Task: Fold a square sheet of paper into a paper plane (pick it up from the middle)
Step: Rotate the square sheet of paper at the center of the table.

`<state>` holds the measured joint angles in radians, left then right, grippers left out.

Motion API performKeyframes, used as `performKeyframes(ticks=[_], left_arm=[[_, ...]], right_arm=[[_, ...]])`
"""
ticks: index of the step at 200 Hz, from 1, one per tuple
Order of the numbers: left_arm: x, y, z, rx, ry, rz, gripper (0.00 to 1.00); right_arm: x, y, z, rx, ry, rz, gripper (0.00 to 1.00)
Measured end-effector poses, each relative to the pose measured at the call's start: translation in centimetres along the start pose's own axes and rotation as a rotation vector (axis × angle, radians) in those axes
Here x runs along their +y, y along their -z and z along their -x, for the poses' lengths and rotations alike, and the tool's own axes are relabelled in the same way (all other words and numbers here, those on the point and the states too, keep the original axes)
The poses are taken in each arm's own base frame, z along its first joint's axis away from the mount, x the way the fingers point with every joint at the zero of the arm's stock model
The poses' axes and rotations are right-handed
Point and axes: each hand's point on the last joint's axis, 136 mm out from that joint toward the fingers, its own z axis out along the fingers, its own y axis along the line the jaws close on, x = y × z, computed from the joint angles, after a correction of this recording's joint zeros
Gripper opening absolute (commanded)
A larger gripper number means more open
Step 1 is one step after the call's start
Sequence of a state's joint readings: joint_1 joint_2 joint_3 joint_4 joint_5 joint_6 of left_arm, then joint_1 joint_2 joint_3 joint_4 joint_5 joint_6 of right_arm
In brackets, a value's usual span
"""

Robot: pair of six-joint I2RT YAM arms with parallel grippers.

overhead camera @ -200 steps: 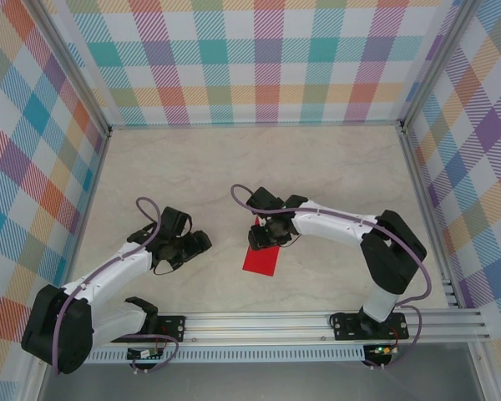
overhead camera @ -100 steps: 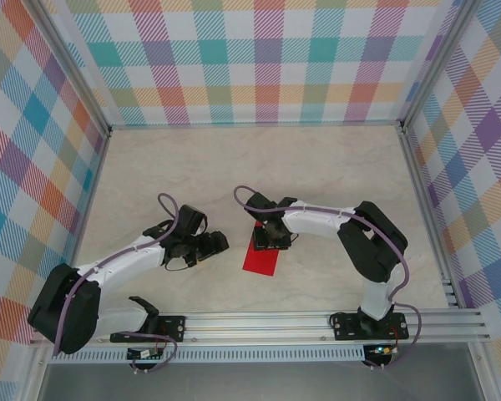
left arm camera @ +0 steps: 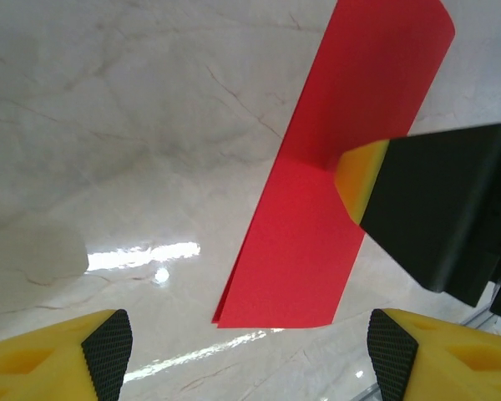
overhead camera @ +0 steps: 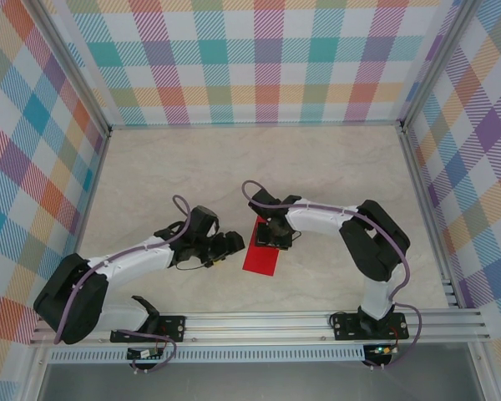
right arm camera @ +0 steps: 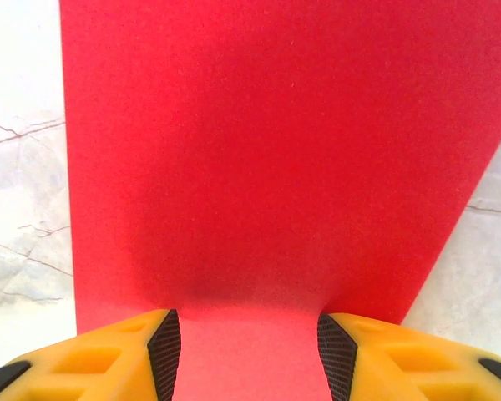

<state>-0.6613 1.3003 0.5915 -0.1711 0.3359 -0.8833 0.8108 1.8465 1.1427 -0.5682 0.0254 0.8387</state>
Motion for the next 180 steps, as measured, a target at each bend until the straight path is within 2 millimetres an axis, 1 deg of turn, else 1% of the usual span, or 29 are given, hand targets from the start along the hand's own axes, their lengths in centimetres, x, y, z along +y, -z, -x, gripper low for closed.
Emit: performKeyframes(ticks=[46,68,106,135,165,180], left_arm=[[-0.3,-1.4,-1.7,0.052,0.003,-0.007,0.77],[-0.3,-2.1,-2.4,0.079,-0.003,-0.002,0.76],[-0.2,-2.8,-3.5,0.110,-0.008,-0.006,0.74],[-0.3,-2.9,-3.5,0.107,-0.006,-0.013,0.71],[-0.5,-3.3,-3.6,0.119,-0.012,-0.027,0.63],[-0.4,-3.5,-3.7,0.126,-0.012,-0.025,0.62]], right_arm=[[-0.1,0.1,0.1,0.021,-0.046,0.072,0.50],[-0.1,0.1,0.1,0.033,-0.057,0.092,0.50],[-0.2,0.1,0.1,0.044,-0.067,0.109,0.49],[-0.2,0.1,0.1,0.048,-0.073,0.113,0.47],[-0.3,0.1,0.1,0.049,-0.074,0.112,0.46],[-0.3,0.1,0.1,0.050,-0.074,0.112,0.46]])
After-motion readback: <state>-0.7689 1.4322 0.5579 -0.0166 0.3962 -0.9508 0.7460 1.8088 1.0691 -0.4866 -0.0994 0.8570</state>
